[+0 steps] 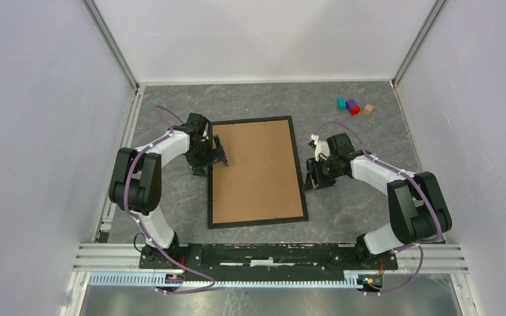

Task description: Put the photo into the frame

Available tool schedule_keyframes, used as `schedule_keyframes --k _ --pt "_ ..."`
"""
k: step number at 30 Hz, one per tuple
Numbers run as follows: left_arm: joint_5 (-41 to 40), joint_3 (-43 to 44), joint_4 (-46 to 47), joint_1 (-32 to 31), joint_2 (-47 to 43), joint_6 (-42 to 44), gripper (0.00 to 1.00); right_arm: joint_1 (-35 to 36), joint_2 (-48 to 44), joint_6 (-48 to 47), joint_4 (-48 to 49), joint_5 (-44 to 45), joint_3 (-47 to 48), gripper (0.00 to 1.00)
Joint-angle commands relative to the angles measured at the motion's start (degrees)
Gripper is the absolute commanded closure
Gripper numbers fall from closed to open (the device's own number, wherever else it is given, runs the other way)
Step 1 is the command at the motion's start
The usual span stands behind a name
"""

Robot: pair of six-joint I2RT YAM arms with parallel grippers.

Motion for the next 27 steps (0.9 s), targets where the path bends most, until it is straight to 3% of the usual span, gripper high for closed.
schedule_keyframes --k 1,14,20,27 --pt "1.3 -1.4 3.0 0.1 0.2 2.4 0.04 -0.4 2.7 -0.3 2.1 -5.3 1.5 0.58" --pt "3.8 -6.8 5.3 0.1 -2.0 1.7 0.04 -1.0 8.0 2.3 6.2 -6.1 1.8 0.71" --pt "4.0 -7.0 5.6 0.1 -2.1 2.0 0.05 -3.9 6.7 2.6 6.6 -8.6 1.1 0.67" --pt "4.7 -7.2 6.0 0.1 -1.8 2.0 0.05 -3.5 8.0 2.4 6.0 -7.4 2.3 0.73"
